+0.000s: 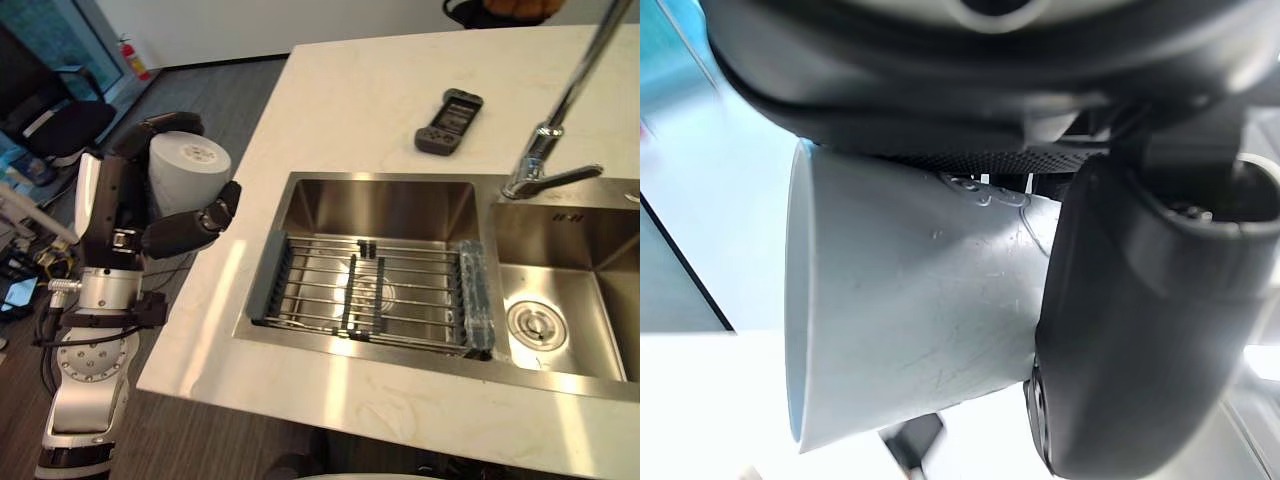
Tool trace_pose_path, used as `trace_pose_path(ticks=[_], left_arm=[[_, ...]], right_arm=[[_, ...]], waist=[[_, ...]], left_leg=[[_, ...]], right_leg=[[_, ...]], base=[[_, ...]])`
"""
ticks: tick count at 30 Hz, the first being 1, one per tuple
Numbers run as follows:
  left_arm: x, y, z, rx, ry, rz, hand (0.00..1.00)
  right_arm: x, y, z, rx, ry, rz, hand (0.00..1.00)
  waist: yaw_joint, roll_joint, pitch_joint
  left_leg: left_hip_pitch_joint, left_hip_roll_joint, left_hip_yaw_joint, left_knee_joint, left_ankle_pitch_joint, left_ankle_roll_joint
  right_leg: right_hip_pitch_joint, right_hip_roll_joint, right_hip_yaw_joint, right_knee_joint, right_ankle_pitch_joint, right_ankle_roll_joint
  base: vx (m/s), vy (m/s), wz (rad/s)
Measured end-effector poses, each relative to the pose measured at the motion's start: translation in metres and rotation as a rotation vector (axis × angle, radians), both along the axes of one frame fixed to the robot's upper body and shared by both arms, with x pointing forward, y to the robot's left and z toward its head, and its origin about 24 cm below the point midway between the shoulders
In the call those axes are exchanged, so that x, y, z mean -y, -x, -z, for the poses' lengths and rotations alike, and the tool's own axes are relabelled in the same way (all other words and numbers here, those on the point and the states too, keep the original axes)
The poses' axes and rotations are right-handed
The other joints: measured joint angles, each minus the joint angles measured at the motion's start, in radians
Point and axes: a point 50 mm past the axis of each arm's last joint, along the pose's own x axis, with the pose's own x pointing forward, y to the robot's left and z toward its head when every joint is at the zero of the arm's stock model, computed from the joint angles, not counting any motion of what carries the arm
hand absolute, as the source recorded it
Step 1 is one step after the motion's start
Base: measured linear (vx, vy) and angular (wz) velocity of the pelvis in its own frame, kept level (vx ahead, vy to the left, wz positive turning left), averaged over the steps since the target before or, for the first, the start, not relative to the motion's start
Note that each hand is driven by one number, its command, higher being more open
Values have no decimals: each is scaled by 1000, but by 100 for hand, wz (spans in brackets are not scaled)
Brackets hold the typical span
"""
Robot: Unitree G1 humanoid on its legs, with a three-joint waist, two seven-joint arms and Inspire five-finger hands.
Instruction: Walk over to the sink, pick up the cup, carry it to the dishwasher, place the cup inside the dishwasher, then close the dishwasher door
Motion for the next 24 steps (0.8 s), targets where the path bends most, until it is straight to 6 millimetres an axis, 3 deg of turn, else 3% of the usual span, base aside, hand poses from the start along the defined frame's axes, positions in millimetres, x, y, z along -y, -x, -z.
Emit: trace_pose_path(ticks=[3,4,5,7,8,9,11,12,13,14,15,16,18,24], left_arm=[[-25,13,2,14,100,-81,0],[-31,17,2,35,146,-91,0],[-33,18,1,46,161,-89,0],[-34,19,-3,71,175,-65,0],[-33,19,-5,88,176,-28,0],[-31,19,-7,107,175,-2,0],[-29,20,-7,131,189,2,0],[-29,19,-6,144,210,1,0],[-27,18,-5,150,229,4,0],[-21,15,-3,158,256,22,0],[-10,7,-2,164,279,67,0],[-5,5,0,163,289,86,0],[10,-1,5,141,308,133,0],[24,0,6,148,324,149,0]], right_arm=[[-2,9,3,-41,-1,-9,100],[-2,13,4,-54,-5,1,100],[-3,15,5,-63,-8,4,100],[-3,30,7,-75,-7,53,100],[-3,43,8,-103,-1,71,100],[-2,56,9,-135,0,101,100],[-1,70,9,-154,15,142,100],[-7,71,11,-171,2,146,100],[-9,70,12,-177,4,146,100],[-10,70,12,-187,13,147,100],[-9,70,12,-181,14,148,100],[-11,71,12,-181,10,149,100],[-5,68,11,-180,41,152,100],[-12,73,13,-191,32,181,100]], waist=[[26,-5,-9],[27,-4,-13],[27,-4,-14],[12,-11,-19],[-1,-8,-23],[-2,-3,-25],[3,-4,-28],[11,-24,-37],[11,-28,-39],[6,-27,-39],[-34,-34,-37],[-50,-27,-37],[-52,-6,-32],[-26,-17,-24]], left_leg=[[-13,-10,-42,-18,29,-1],[-16,-16,-26,-58,61,9],[-17,-14,-1,-81,56,28],[-36,22,218,-71,47,57],[-50,49,380,-31,60,89],[-55,53,466,-7,72,87],[-59,27,505,8,66,96],[-64,-1,501,1,53,121],[-68,-10,518,-5,38,121],[-71,-2,600,9,5,126],[-75,13,724,52,-45,137],[-75,24,764,60,-35,156],[-81,0,751,52,-1,160],[-87,-82,646,-6,27,183]], right_leg=[[14,-4,-67,17,-13,1],[17,-11,-112,35,-24,4],[22,-20,-139,41,-27,5],[52,-37,-249,44,-27,8],[75,-47,-324,60,-29,12],[91,-72,-378,99,-42,12],[95,-114,-422,170,-82,-13],[97,-131,-424,174,-115,-14],[103,-136,-429,172,-112,3],[110,-141,-456,165,-102,18],[130,-138,-503,131,-95,31],[134,-140,-516,137,-98,35],[141,-150,-519,162,-110,52],[185,-164,-576,177,-100,64]], base=[[-55,-25,57],[-77,-7,89],[-82,42,129],[-44,78,160],[29,133,195],[55,167,177],[26,252,103],[-17,219,63],[-25,104,55],[-30,142,129],[-34,150,153],[-31,146,162],[4,135,86],[2,67,59]])
